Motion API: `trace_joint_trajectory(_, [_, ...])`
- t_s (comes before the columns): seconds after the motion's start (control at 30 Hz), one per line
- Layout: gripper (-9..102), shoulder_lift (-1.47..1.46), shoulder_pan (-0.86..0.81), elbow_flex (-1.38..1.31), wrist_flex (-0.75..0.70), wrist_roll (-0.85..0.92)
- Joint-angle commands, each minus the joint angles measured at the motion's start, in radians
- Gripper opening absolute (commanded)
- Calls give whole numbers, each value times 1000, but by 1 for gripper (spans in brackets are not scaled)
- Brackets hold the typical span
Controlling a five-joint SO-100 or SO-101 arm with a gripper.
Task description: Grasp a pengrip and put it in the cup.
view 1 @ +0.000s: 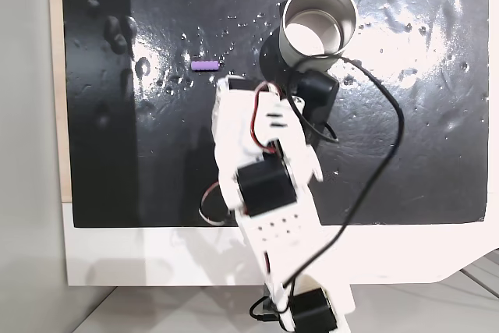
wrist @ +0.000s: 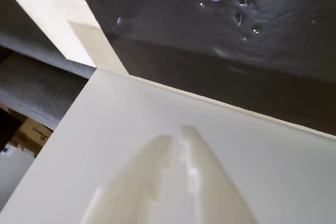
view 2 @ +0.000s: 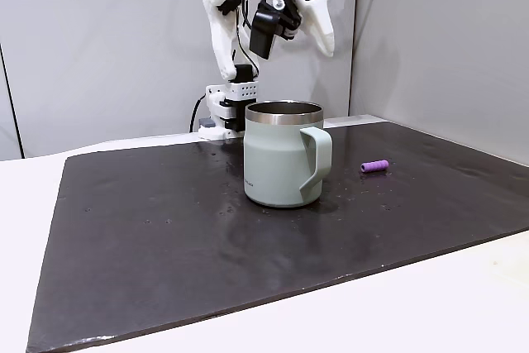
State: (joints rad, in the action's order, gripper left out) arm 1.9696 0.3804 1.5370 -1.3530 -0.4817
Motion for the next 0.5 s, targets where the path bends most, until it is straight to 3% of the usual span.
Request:
trace_joint_trajectory(0.0, [0, -87, 34, -114, -12, -63])
trace_joint_trajectory(0.47, [0, -508, 60, -480, -43, -117])
